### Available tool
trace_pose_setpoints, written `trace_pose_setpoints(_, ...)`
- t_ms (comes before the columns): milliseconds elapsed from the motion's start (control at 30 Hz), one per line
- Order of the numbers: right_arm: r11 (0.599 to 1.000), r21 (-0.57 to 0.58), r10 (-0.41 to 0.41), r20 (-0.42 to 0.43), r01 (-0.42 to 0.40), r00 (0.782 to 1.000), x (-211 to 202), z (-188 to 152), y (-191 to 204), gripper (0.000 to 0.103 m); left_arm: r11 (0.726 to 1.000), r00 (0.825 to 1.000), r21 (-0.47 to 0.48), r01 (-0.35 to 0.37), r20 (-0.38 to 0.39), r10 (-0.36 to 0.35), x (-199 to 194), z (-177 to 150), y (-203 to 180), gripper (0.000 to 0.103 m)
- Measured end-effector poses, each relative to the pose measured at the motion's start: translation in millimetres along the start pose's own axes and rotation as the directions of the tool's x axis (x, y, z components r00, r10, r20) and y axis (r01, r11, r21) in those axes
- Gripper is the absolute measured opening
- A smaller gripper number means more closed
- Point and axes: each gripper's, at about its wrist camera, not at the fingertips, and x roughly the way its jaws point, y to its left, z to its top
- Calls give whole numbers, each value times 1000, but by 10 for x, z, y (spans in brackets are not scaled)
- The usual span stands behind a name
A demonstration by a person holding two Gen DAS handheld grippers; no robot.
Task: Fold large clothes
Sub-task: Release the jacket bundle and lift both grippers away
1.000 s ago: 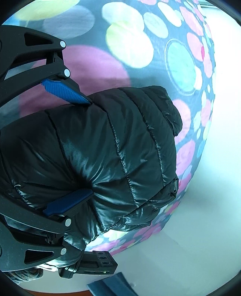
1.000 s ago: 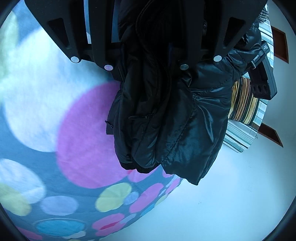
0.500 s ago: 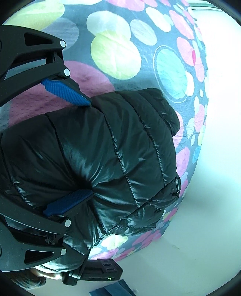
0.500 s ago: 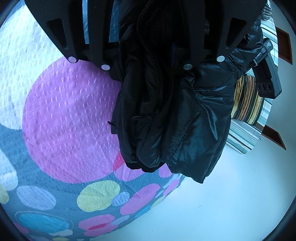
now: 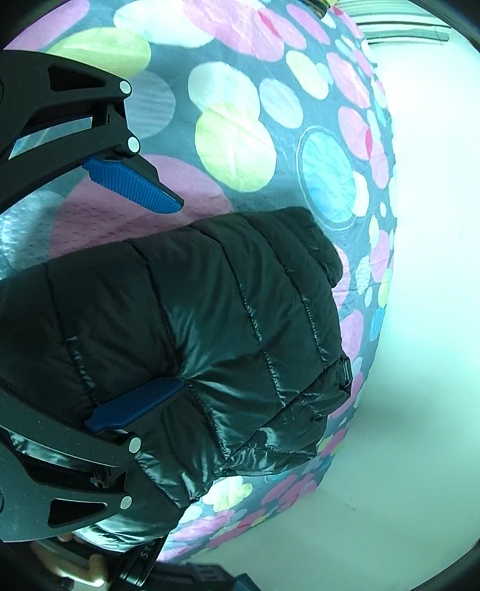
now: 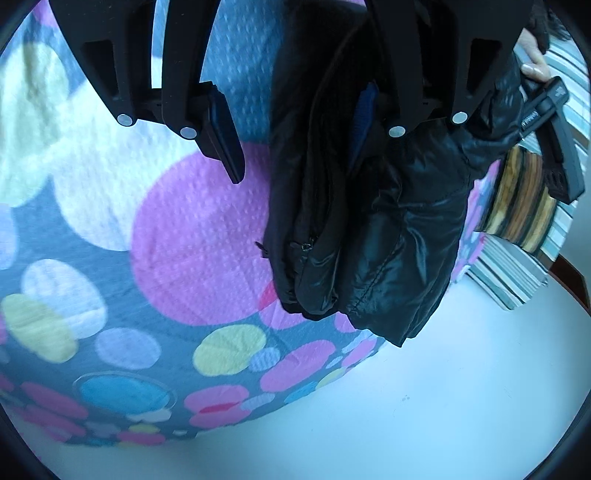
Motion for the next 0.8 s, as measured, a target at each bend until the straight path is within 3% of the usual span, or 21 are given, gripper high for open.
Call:
trace_pose_setpoints(333,990,-35,-130,88,133,988,-307,-57,248,61,998,997,9,-69,46,69,-342,-138,-75,90)
trace_pose_setpoints(567,982,-88,-151,144,165,978,-499,-123,499,65,993,989,-1,-115,89,115,-680,-298,-136,90)
trace_pose_setpoints(800,970,-143,-161,226,196,961,-808,-253,783,67,982,971,-44,-183,146,188,-1044,-422,-150,94)
